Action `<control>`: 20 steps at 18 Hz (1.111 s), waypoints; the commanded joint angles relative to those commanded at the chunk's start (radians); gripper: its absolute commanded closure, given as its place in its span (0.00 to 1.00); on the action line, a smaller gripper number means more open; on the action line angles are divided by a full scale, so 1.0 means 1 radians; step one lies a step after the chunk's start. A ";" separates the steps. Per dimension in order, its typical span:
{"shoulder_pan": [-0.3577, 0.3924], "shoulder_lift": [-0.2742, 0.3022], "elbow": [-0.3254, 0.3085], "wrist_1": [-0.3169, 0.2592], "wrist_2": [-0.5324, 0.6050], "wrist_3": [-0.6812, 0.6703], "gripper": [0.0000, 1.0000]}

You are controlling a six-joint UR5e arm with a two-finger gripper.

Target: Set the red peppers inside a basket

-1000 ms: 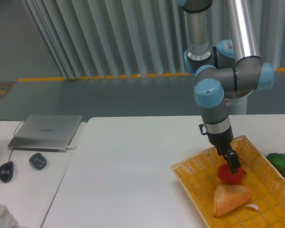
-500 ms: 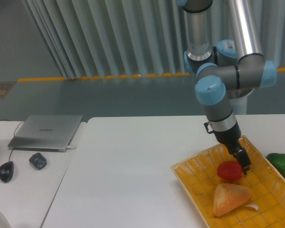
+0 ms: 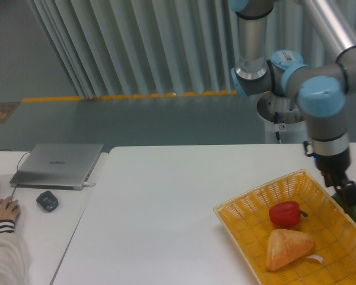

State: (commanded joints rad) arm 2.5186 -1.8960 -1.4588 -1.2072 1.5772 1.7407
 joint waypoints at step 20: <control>0.057 -0.117 0.141 -0.156 0.010 0.145 0.00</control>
State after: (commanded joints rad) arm 2.5756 -2.0126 -1.3177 -1.3637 1.5877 1.8853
